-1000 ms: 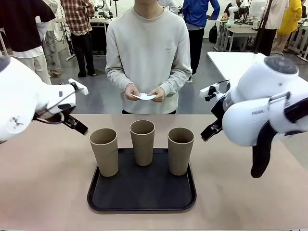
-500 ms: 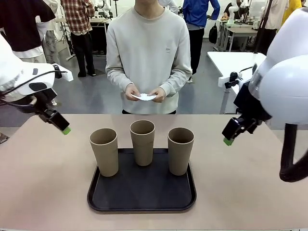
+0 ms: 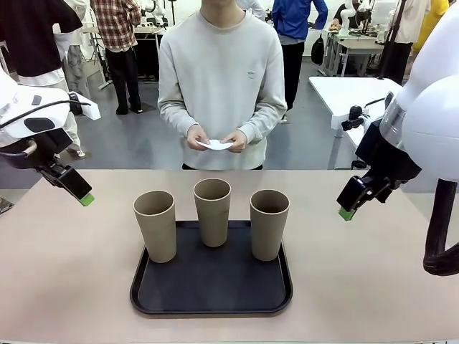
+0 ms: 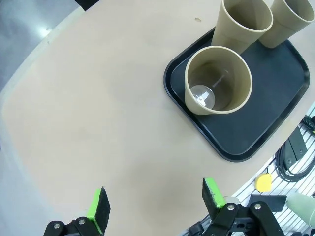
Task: Place coasters on the table and set cups on them.
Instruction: Pick up one Reusable plastic cup and place it on a coaster set by the human.
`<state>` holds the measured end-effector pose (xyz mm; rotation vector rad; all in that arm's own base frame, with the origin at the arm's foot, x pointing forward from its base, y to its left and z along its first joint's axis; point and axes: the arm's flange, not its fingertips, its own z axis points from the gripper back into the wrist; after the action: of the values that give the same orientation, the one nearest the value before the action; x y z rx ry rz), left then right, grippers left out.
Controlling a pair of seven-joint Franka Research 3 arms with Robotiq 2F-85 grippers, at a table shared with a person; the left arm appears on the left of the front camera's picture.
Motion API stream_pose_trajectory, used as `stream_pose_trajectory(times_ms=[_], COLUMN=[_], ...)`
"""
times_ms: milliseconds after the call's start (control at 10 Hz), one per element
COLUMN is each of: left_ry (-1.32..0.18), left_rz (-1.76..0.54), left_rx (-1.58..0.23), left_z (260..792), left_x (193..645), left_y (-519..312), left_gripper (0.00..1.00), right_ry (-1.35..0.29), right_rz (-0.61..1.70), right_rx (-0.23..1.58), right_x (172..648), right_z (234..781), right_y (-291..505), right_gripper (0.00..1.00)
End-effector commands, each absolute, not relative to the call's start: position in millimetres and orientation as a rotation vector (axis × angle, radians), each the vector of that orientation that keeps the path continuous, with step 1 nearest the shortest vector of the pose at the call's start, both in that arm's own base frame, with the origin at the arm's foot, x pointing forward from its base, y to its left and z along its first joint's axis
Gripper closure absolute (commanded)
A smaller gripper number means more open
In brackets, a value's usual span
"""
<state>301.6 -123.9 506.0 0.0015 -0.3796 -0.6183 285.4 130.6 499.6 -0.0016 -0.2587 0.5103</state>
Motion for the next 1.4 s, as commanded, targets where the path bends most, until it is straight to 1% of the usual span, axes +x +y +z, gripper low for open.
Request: stream_pose_trajectory(times_ms=[0,100,300,400,500,600,700,900,1000,1300], left_ry=[-0.381,-0.380,-0.294,-0.268,-0.239,-0.213,-0.191,-0.166,-0.154,-0.141], left_rz=[-0.623,-0.618,-0.433,-0.310,-0.225,-0.170,-0.126,0.014,0.077,0.190], left_rx=[-0.019,0.002,-0.503,-0.706,-0.875,-1.004,-1.080,-1.159,-1.199,-1.207], left_z=[503,506,515,517,516,513,510,495,485,464], left_x=[307,302,317,326,326,325,321,323,326,330], left_y=[-123,-124,-84,-55,-29,-7,13,67,94,147], left_gripper=[0.00,0.00,0.00,0.00,0.00,0.00,0.00,0.00,0.00,0.00], right_ry=[-0.270,-0.259,-0.126,-0.089,-0.060,-0.044,-0.040,-0.089,-0.093,-0.100], right_rz=[0.513,0.510,0.294,0.147,0.054,-0.011,-0.083,-0.238,-0.285,-0.345], right_rx=[-0.012,-0.002,0.505,0.709,0.853,0.935,0.984,1.074,1.076,1.075], right_x=[292,285,295,294,286,274,266,265,267,267], right_z=[496,500,512,511,509,507,502,488,481,475], right_y=[132,131,80,42,8,-24,-55,-112,-131,-160], right_gripper=[0.00,0.00,0.00,0.00,0.00,0.00,0.00,0.00,0.00,0.00])
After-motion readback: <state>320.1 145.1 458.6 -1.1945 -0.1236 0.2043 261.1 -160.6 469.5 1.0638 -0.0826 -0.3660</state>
